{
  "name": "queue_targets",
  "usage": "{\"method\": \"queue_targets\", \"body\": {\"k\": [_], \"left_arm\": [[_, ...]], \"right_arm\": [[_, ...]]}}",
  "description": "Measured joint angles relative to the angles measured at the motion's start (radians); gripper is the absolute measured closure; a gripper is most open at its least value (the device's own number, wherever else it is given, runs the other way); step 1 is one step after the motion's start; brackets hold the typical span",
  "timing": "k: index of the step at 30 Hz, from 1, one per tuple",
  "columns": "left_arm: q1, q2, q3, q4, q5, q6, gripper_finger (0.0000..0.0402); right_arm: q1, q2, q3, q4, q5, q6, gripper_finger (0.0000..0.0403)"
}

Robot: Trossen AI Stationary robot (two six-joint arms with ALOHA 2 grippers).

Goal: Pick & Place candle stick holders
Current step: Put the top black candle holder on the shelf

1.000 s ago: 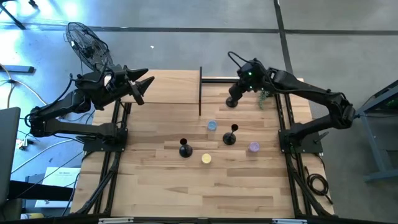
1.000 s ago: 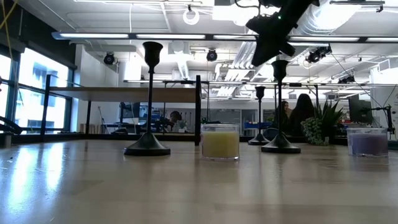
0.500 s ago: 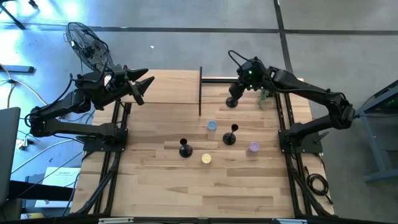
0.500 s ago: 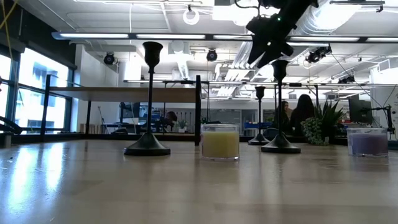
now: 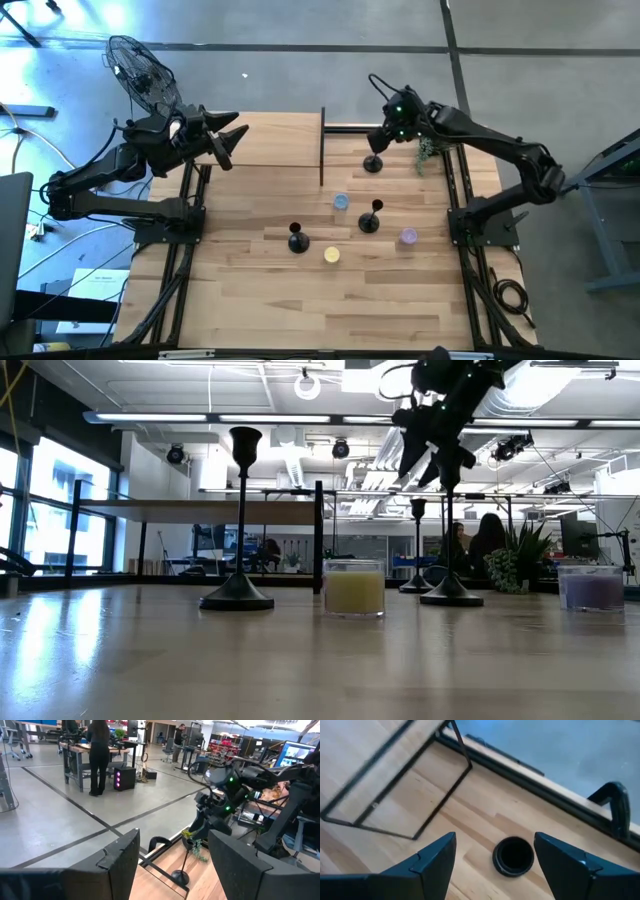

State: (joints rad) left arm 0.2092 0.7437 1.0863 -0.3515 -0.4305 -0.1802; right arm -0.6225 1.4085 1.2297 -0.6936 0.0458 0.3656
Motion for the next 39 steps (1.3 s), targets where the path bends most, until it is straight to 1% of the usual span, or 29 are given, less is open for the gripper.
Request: {"method": "queue_targets", "body": {"k": [7, 12, 14, 22, 33, 39], "left_arm": [[0.000, 0.000, 0.000, -0.007, 0.002, 0.000, 0.0169], [0.000, 0.000, 0.000, -0.013, 0.002, 0.000, 0.0169], [0.000, 0.000, 0.000, -0.013, 0.002, 0.000, 0.0169], [0.000, 0.000, 0.000, -0.017, 0.004, 0.000, 0.0169], [0.000, 0.000, 0.000, -0.019, 0.004, 0.000, 0.0169], [0.000, 0.000, 0.000, -0.019, 0.004, 0.000, 0.0169]], "right_arm": [[0.001, 0.028, 0.000, -0.057, 0.027, -0.006, 0.0139], [0.001, 0.035, 0.000, -0.053, 0.034, -0.009, 0.0139], [0.001, 0.050, 0.000, -0.053, 0.057, -0.019, 0.0139], [0.001, 0.113, 0.000, -0.053, 0.060, -0.033, 0.0139], [0.001, 0.118, 0.000, -0.050, 0.061, -0.034, 0.0139], [0.000, 0.119, 0.000, -0.049, 0.080, -0.037, 0.0143]]}}
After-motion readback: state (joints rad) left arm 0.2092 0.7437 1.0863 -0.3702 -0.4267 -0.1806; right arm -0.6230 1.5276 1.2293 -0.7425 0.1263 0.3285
